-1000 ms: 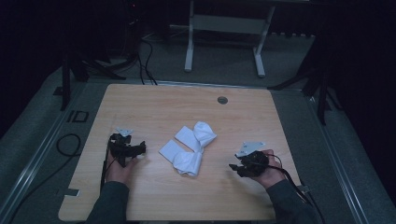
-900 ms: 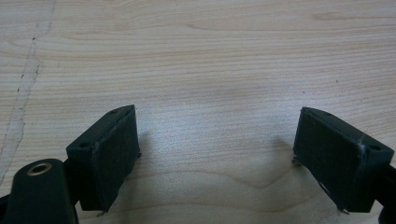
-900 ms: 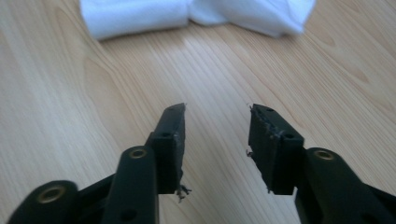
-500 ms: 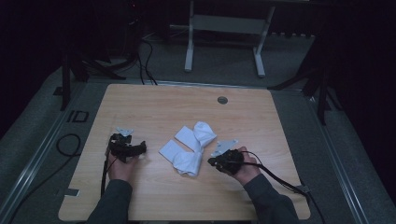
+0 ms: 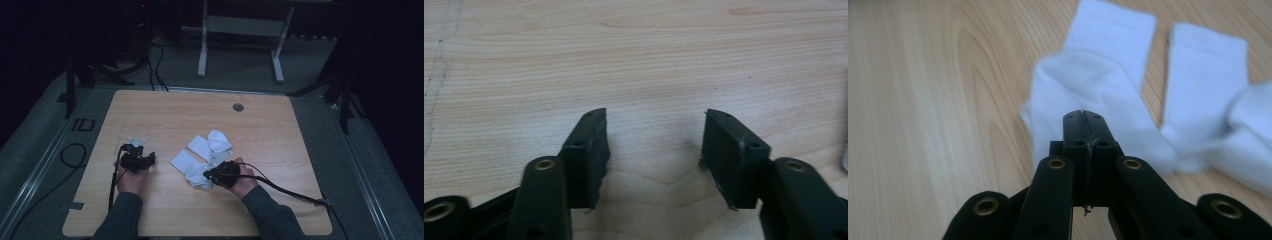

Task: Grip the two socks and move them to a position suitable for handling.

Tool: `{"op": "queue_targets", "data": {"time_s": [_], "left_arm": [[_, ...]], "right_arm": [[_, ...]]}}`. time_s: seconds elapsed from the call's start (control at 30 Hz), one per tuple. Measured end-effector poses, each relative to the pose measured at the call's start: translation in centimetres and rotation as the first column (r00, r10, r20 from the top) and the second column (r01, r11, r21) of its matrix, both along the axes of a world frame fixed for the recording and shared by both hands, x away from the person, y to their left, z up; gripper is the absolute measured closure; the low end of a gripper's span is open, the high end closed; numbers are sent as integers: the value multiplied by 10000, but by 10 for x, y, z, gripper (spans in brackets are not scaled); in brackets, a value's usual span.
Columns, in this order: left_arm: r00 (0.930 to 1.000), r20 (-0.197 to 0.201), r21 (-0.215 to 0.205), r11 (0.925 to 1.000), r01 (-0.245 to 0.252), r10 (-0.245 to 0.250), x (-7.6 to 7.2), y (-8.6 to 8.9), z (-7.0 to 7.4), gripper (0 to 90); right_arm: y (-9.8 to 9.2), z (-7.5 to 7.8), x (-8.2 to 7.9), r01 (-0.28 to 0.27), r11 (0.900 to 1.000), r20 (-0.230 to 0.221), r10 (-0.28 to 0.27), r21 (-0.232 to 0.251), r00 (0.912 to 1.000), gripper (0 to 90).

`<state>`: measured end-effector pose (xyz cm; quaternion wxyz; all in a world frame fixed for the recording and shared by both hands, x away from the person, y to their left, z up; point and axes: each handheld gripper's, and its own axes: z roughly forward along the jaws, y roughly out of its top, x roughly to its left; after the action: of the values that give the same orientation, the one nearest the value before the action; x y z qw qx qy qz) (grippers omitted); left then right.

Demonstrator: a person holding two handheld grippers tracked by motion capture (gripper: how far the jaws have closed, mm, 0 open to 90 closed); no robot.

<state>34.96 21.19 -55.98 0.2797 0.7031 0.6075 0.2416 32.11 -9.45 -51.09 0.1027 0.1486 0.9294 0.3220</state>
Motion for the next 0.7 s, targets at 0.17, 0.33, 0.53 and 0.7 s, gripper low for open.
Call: {"op": "queue_targets", "data": {"time_s": [0.17,0.33,0.53,0.7], "left_arm": [[9997,-59,-47,9997,234,-234,-2,-1,2,587],[9982,-166,-116,9983,575,-577,-4,-5,3,748],[9958,-75,-185,9957,906,-908,-7,-10,6,786],[9959,-124,-120,9959,900,-901,-7,-10,6,784]], "right_arm": [[6,-17,2,92,9998,-365,-99,-197,9993,894],[9,-31,0,-183,9967,-557,139,-794,9984,894],[-3,-29,-1,-701,9935,-791,630,-897,9949,881],[-23,-26,0,-1037,9857,-753,942,-1329,9927,853]]}}
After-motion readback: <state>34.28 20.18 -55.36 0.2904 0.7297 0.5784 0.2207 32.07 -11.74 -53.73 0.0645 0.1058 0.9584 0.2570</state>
